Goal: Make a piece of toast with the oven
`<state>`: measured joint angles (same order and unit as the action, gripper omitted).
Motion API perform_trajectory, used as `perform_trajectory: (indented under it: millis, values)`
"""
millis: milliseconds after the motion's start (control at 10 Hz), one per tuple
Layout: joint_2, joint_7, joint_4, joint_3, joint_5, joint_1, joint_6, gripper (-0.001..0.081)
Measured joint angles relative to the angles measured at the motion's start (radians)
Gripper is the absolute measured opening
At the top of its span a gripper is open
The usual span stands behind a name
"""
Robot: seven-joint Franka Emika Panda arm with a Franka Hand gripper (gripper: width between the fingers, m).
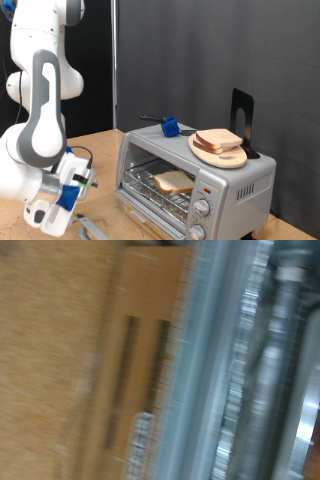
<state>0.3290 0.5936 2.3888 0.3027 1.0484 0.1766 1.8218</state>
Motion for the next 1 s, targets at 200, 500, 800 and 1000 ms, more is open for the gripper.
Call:
perform_trajectory:
  millis: [200,500,800,1000]
  values:
    - [-0.050,-0.065,-0.001,0.004,0.001,0.011,-0.088,0.0808]
    - [-0.134,-0.138,-0.001,0.004,0.002,0.011,-0.161,0.0808]
    - [-0.226,-0.170,0.028,-0.008,0.004,0.004,-0.206,0.0808]
    - [-0.293,-0.170,0.058,-0.025,0.021,-0.003,-0.223,0.0808]
